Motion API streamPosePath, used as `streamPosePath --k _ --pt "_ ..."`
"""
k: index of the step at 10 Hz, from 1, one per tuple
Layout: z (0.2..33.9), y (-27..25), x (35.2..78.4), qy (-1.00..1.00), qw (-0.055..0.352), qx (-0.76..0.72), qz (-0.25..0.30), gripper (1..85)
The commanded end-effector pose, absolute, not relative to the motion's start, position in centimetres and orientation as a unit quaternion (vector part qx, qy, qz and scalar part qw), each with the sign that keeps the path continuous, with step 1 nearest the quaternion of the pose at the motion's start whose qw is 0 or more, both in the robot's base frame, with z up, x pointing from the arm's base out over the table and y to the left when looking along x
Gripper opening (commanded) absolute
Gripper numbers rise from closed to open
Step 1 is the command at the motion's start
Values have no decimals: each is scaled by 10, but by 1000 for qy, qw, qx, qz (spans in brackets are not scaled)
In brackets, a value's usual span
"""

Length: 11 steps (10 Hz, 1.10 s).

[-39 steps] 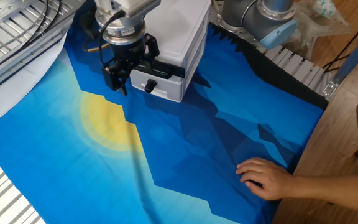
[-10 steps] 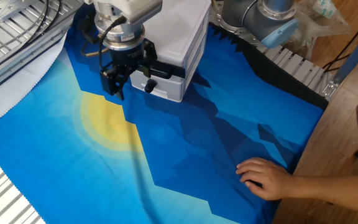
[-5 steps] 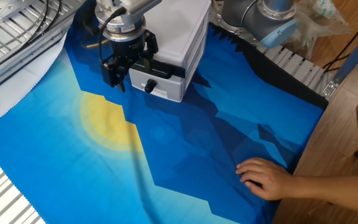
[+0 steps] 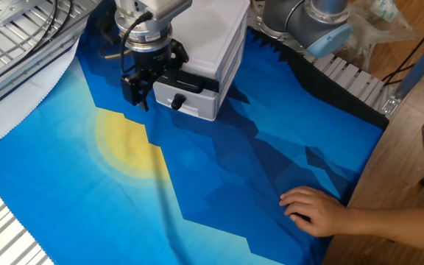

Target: Take something out of a drawer

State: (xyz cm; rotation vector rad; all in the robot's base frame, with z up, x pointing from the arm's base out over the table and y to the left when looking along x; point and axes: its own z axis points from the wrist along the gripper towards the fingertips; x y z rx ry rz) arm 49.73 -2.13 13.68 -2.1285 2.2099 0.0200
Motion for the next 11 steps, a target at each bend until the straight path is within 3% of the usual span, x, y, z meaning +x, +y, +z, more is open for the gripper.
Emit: streamPosePath --k 1,3,5,7,11 --pt "136 -19 506 714 53 -698 -3 850" --pt "146 -24 537 693 57 -717 -49 850" --pt "145 -15 566 692 107 -709 -79 850" --pt "143 -11 576 692 131 -705 -81 850" --pt "154 -13 554 723 106 -682 -45 850"
